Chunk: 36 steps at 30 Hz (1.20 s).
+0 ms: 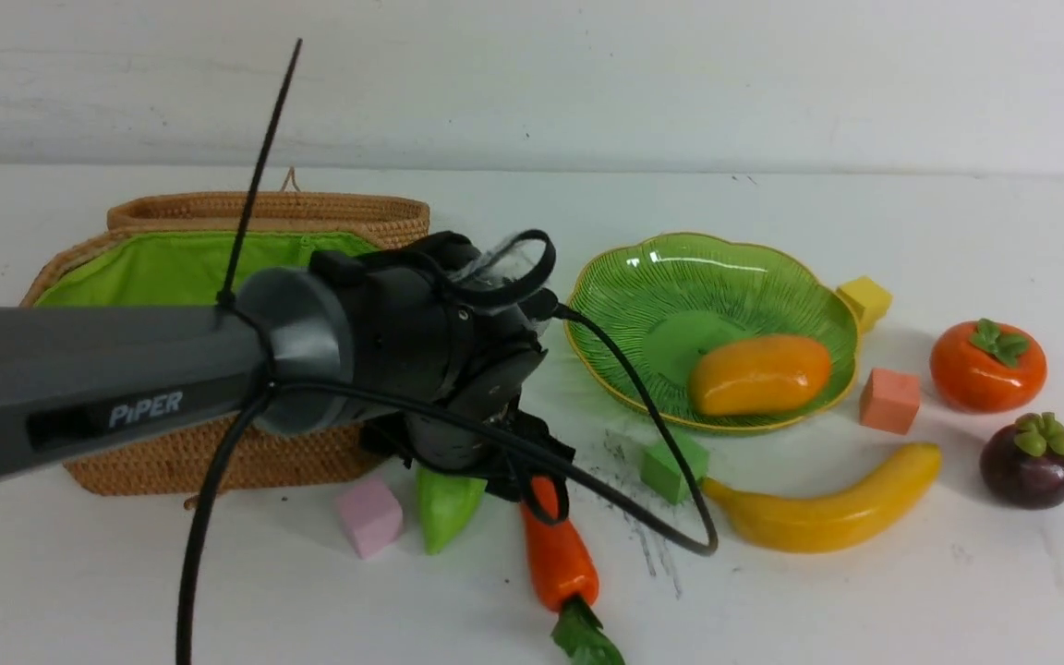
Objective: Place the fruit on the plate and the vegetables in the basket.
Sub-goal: Take a chayote with your left arm and place it on the basket on the left.
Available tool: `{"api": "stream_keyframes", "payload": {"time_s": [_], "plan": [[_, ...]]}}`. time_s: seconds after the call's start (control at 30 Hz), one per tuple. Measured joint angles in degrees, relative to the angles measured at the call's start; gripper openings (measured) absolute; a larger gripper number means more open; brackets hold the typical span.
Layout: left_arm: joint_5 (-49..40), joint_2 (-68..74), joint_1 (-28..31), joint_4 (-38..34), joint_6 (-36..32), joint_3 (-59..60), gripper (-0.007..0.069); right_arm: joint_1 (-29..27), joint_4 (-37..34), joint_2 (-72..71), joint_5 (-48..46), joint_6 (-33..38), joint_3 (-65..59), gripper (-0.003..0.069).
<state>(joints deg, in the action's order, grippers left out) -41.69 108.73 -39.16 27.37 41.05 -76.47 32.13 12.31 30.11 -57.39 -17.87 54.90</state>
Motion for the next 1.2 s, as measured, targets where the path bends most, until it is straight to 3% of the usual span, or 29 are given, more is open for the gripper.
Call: {"api": "stream_keyframes", "payload": {"time_s": [0.2, 0.5, 0.6, 0.83, 1.03, 1.2], "plan": [[2.47, 3.29, 0.00, 6.01, 4.83, 0.00, 0.0542, 0.00, -1.08, 0.00, 0.00, 0.00, -2.27, 0.0216], [5.87, 5.75, 0.00, 5.95, 6.60, 0.00, 0.0518, 0.00, -2.42, 0.00, 0.35, 2.27, -2.82, 0.0218], [5.81, 6.72, 0.00, 5.98, 6.65, 0.00, 0.0440, 0.00, -2.90, 0.00, 0.35, 2.70, -2.82, 0.0218], [5.30, 5.88, -0.21, 5.88, 5.81, 0.00, 0.0441, 0.00, -3.26, 0.00, 0.41, 4.55, -2.82, 0.0223], [2.24, -4.72, -4.96, 4.42, -3.48, 0.32, 0.0441, 0.00, -3.38, 0.00, 3.91, 5.65, -2.82, 0.0223], [-0.65, -16.97, -8.02, 3.23, -19.46, 0.32, 0.0441, 0.00, -4.00, 0.00, 11.03, 5.72, -2.50, 0.0223]]}}
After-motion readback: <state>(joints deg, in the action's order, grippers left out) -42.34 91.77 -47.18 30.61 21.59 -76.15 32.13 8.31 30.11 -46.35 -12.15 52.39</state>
